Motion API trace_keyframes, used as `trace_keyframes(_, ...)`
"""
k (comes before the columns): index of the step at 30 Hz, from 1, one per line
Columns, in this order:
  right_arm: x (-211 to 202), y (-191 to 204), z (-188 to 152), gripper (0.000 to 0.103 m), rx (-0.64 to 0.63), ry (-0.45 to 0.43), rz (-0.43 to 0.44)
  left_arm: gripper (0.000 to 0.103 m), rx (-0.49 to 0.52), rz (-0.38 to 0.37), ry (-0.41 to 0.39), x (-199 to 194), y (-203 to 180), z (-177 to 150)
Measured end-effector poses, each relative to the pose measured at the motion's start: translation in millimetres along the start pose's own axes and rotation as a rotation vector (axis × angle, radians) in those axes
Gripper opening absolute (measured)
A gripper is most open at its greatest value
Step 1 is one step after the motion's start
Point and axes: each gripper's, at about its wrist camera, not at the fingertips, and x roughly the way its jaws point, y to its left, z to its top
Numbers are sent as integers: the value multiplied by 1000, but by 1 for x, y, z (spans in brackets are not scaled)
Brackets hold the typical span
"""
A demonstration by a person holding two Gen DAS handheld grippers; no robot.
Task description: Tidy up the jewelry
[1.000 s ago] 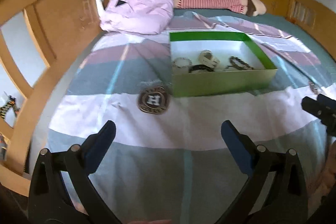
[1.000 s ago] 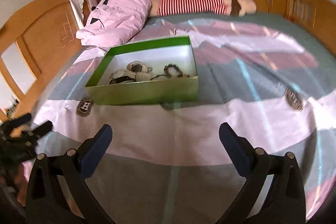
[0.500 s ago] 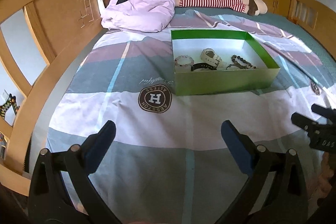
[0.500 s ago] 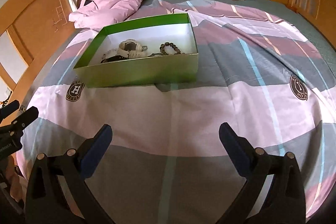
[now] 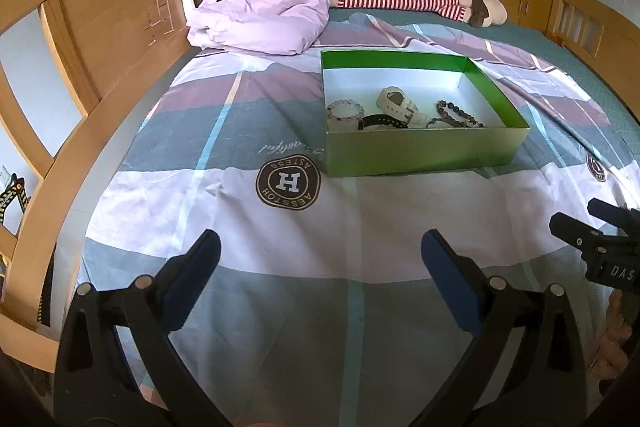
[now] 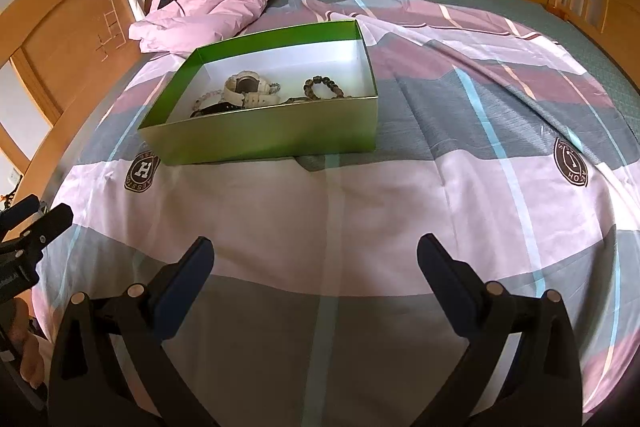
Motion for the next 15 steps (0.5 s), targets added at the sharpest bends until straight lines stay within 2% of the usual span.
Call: trace_keyframes(15,-3,4,2,102,-14,3,13,101,-3,-6,14,4,-1,0)
